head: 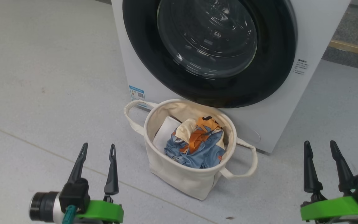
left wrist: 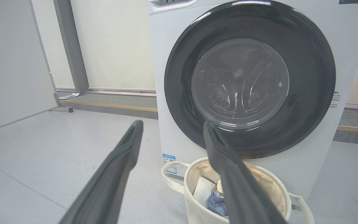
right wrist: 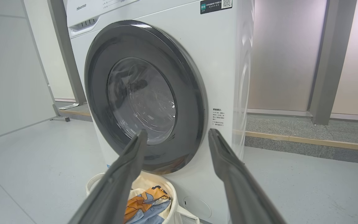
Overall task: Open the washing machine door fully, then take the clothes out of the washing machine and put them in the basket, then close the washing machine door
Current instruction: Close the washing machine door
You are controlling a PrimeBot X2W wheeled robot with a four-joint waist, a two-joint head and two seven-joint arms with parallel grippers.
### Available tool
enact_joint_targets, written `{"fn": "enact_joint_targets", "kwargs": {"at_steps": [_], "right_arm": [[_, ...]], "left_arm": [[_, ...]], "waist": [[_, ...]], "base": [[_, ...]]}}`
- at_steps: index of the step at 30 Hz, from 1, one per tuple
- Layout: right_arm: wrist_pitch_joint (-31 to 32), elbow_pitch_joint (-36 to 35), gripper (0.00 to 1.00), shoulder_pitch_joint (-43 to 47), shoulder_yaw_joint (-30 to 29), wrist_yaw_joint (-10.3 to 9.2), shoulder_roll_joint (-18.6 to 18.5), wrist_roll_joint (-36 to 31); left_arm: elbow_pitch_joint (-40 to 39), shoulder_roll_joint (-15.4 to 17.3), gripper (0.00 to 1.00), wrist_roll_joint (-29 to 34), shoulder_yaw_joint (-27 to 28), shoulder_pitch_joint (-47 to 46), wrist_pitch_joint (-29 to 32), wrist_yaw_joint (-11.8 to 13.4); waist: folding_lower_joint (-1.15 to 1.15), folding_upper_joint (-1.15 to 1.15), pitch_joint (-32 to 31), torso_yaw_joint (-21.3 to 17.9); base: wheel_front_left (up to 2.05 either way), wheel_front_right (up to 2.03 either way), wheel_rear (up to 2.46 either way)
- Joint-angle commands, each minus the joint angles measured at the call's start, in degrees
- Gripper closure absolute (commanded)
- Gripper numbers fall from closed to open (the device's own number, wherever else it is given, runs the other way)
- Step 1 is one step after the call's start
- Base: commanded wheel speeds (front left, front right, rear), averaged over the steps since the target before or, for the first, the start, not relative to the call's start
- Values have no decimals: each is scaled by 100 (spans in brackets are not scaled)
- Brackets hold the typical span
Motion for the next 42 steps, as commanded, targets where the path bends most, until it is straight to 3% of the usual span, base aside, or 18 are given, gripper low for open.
{"fn": "enact_joint_targets", "kwargs": {"at_steps": [1, 42], "right_arm": [[-27, -182, 0, -167, 157, 0, -47, 26], [-27, -197, 0, -212, 111, 0, -47, 26]], "left_arm": [[-158, 29, 0, -3, 224, -186, -68, -12], [-154, -21, 0, 11, 248, -221, -68, -108]], "waist": [[0, 0, 6, 0], [0, 0, 65, -15]], "base": [[0, 0, 0], [0, 0, 0]]}}
